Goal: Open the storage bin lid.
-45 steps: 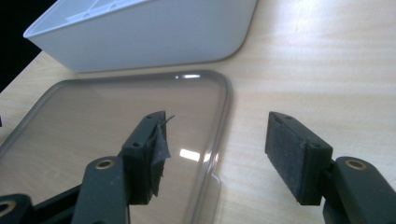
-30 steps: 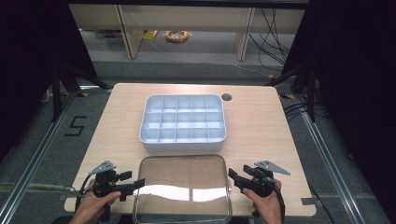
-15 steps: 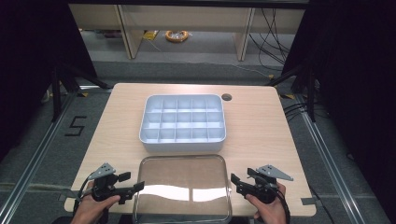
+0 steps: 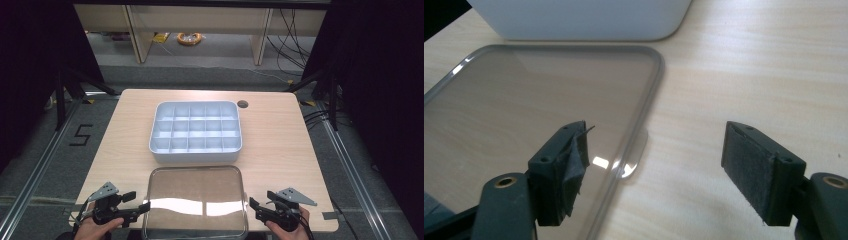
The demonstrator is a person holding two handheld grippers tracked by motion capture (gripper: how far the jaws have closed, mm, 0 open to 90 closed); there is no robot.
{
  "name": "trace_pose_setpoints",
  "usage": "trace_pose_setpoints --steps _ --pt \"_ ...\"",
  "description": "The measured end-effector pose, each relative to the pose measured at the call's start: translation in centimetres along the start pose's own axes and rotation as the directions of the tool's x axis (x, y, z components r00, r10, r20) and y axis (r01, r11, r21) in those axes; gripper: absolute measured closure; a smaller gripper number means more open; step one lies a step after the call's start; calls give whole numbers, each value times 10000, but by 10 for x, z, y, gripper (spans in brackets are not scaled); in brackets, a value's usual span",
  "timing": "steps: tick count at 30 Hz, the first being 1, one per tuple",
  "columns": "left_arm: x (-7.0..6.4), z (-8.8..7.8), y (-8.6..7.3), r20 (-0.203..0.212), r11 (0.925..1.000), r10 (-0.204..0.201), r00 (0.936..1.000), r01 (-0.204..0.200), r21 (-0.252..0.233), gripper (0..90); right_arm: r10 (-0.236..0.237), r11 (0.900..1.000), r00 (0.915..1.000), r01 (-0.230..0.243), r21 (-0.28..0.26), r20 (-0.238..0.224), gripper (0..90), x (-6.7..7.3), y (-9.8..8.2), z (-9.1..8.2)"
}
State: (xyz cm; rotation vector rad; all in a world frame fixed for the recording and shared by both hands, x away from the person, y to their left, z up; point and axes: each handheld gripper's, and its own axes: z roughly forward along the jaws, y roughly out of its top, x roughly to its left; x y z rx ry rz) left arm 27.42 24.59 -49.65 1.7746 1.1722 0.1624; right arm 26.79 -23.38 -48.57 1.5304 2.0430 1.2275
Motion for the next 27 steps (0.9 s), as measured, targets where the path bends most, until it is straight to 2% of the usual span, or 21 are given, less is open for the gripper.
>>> trace_pose_setpoints --steps 1,2,3,8,9,10,11,12,13,14,15,16,17,18,19,21,22,24,27 --pt "0 0 -1 49 10000 -35 10000 35 -42 208 86 10000 9997 -86 -14 -220 276 0 -2 -1" --pt "-1 -1 -1 20 10000 -11 10000 11 -33 208 502 9987 9985 -501 63 -197 275 3 -4 -2" --pt "-1 -1 -2 62 10000 -9 10000 9 -41 209 135 9999 9998 -136 -98 -151 274 0 -5 -1" --pt "-4 -5 -7 38 9999 -94 9999 94 129 209 25 9999 10000 -26 118 87 272 2 -12 -9" --pt "-5 -5 -7 -24 9999 -125 9999 125 16 209 622 9975 9981 -623 329 43 272 7 -14 -12" --pt "-5 -5 -8 -33 9998 -140 9999 140 -132 210 189 9998 9997 -189 43 -133 270 4 -15 -9" --pt "-5 -5 -8 -33 9998 -140 9999 140 -132 211 167 9999 9998 -167 18 -96 269 4 -16 -9" --pt "-5 -7 -7 28 9999 -133 9999 133 107 211 151 9998 9999 -150 92 -85 269 4 -17 -11" --pt "-5 -7 -7 12 9999 -116 9999 116 85 211 664 9974 9977 -660 300 -123 268 8 -17 -13" --pt "-5 -7 -8 52 9999 -171 9998 171 -1 211 157 9999 9998 -156 48 -145 268 4 -18 -12" --pt "-4 -8 -8 70 9998 -179 9998 179 -18 211 724 9966 9974 -723 384 -19 267 9 -18 -16" --pt "-4 -8 -8 86 9999 -169 9998 169 29 211 199 9997 9998 -200 140 59 267 5 -18 -13" --pt "-4 -8 -8 86 9999 -169 9998 169 29 211 57 9998 10000 -56 207 -45 267 3 -19 -14" --pt "-4 -7 -8 104 9997 -240 9997 241 -92 212 169 9996 9998 -168 208 -48 267 3 -19 -14" --pt "-4 -7 -8 118 9997 -237 9996 237 -17 213 250 9995 9996 -248 205 -105 267 3 -19 -14" --pt "-4 -7 -8 94 9997 -231 9997 231 -19 213 220 9994 9998 -221 263 34 267 3 -19 -13" --pt "-4 -7 -9 78 9997 -233 9997 233 -29 213 207 9997 9997 -206 97 -85 267 2 -20 -11" --pt "-5 -6 -9 -33 9995 -277 9996 277 -151 215 264 9994 9995 -260 209 -152 267 3 -20 -12" --pt "-4 -7 -9 -22 9996 -283 9996 283 99 219 361 9990 9993 -358 250 -122 267 3 -20 -11"
